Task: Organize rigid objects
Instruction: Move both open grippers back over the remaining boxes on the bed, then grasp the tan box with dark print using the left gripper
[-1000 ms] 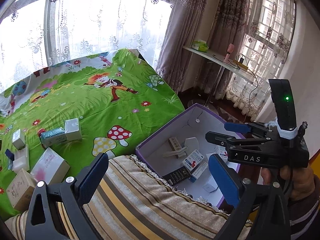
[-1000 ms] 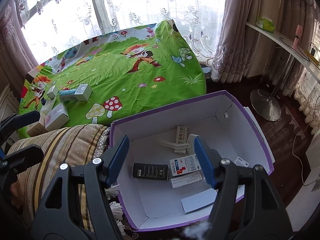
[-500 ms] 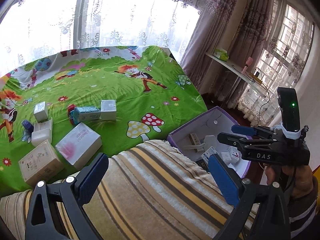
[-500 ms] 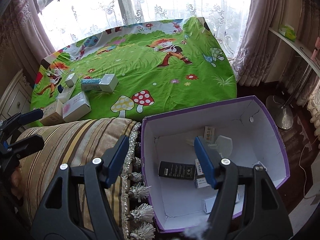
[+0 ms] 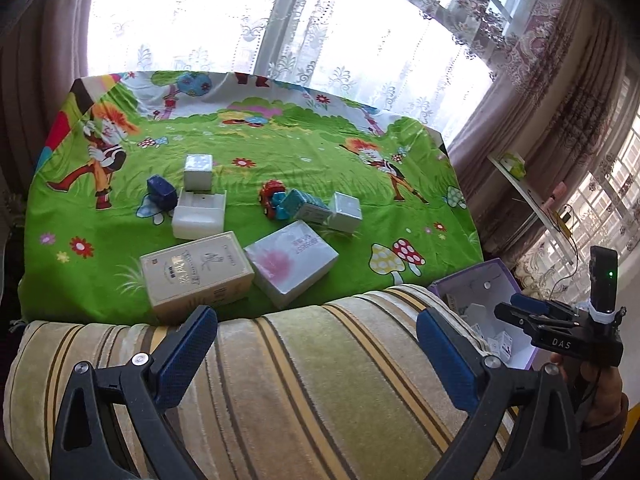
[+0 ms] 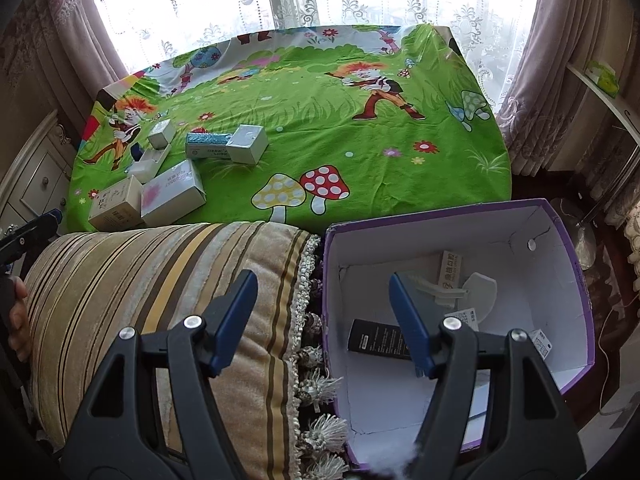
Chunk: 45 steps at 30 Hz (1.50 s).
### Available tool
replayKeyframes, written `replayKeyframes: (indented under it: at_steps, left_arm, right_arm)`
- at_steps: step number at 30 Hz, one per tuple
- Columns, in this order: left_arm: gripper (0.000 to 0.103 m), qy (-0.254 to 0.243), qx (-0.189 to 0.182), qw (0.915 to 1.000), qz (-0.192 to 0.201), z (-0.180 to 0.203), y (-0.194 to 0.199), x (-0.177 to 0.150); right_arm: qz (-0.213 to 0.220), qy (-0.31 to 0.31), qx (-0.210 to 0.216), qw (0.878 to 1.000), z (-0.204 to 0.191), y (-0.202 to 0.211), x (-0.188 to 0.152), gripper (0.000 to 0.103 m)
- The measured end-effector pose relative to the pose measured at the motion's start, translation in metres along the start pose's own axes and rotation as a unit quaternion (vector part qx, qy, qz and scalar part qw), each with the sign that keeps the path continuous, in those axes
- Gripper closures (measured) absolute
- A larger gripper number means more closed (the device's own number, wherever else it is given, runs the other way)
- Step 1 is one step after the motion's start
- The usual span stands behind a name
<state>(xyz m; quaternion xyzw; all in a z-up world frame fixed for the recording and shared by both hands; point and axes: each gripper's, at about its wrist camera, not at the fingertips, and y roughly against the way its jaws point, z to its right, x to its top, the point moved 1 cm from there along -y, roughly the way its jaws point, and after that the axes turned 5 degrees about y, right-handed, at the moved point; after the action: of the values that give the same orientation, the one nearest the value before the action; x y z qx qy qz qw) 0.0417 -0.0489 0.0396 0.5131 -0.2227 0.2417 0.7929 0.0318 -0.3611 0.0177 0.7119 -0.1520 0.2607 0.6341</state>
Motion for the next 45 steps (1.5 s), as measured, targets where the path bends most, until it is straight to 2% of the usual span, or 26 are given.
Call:
replayKeyframes:
  at_steps: [8,17,27,32,45]
  left_arm:
    - [0.002,0.069,0.044,0.9966,-0.005,-0.036,-0.005,0.005]
    - [0.0,0.127,0.094,0.9869,-0.034,-0.062,-0.026,0.016]
    - [0.0,0.144,0.14,0.9766,-0.077,-0.068,-0.066,0.031]
    - [0.0,0.146,0.158,0.9727,-0.087,-0.07,-0.077,0.034]
    - [0.0,0.152,0.174,0.9663,-0.113,-0.078,-0.101,0.036]
  right_arm:
    - [-0.013,0.021,0.016,1.0,-0.022,-0.011,0.006,0.023]
    - [-0.018,0.052,0.041,0.998,-0.05,-0.021,0.017,0.022]
    - [-0.028,0.098,0.057,0.993,-0.082,-0.032,0.026,0.021]
    - [-0.034,0.121,0.061,0.99,-0.098,-0.042,0.035,0.02]
    - [-0.053,0.164,0.079,0.982,-0.136,-0.067,0.057,0.019]
